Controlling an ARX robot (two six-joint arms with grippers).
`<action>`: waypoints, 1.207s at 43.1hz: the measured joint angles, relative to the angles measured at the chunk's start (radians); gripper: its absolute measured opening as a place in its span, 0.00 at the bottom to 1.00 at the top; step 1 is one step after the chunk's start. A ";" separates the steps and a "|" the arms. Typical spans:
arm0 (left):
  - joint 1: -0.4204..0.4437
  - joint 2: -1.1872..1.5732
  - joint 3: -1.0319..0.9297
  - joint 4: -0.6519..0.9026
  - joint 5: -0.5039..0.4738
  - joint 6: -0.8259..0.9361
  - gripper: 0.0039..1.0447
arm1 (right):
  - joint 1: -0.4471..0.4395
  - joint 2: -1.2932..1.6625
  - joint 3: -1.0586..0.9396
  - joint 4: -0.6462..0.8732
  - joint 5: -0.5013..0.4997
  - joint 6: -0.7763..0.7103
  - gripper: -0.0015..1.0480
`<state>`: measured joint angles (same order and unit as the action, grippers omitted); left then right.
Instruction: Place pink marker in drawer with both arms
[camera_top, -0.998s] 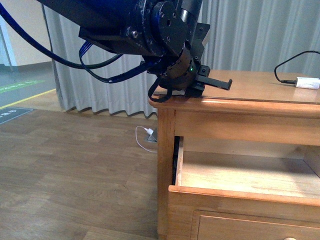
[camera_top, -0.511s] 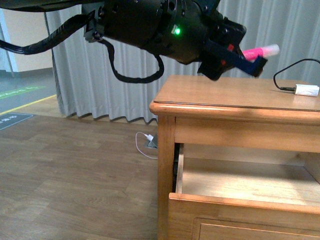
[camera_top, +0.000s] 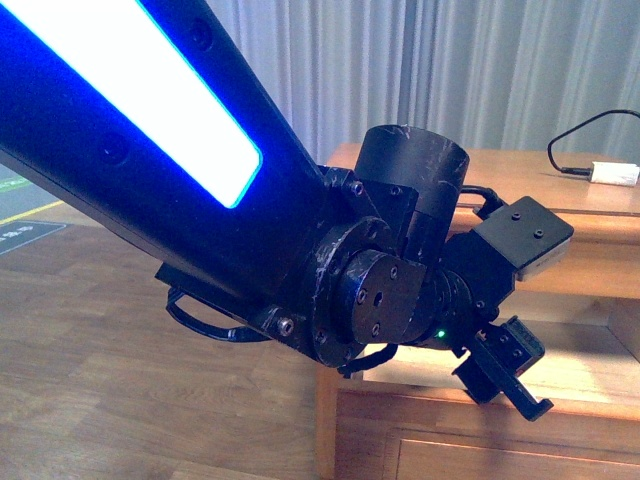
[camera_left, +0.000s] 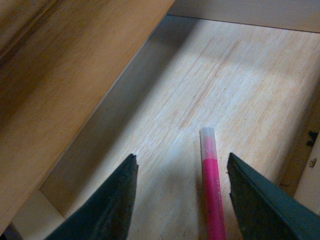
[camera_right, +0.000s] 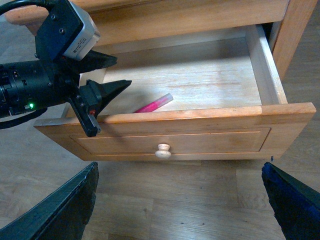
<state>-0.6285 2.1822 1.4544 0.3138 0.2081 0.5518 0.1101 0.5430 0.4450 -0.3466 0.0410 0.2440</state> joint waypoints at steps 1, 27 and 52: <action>0.001 -0.002 -0.002 0.006 -0.010 -0.010 0.56 | 0.000 0.000 0.000 0.000 0.000 0.000 0.92; 0.229 -0.727 -0.515 0.142 -0.154 -0.460 0.94 | 0.000 0.000 0.000 0.000 0.002 0.000 0.92; 0.586 -1.789 -1.125 -0.365 -0.084 -0.711 0.94 | 0.000 0.000 0.000 0.000 0.002 0.000 0.92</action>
<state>-0.0429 0.3931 0.3298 -0.0513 0.1246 -0.1596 0.1101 0.5430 0.4450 -0.3466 0.0433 0.2440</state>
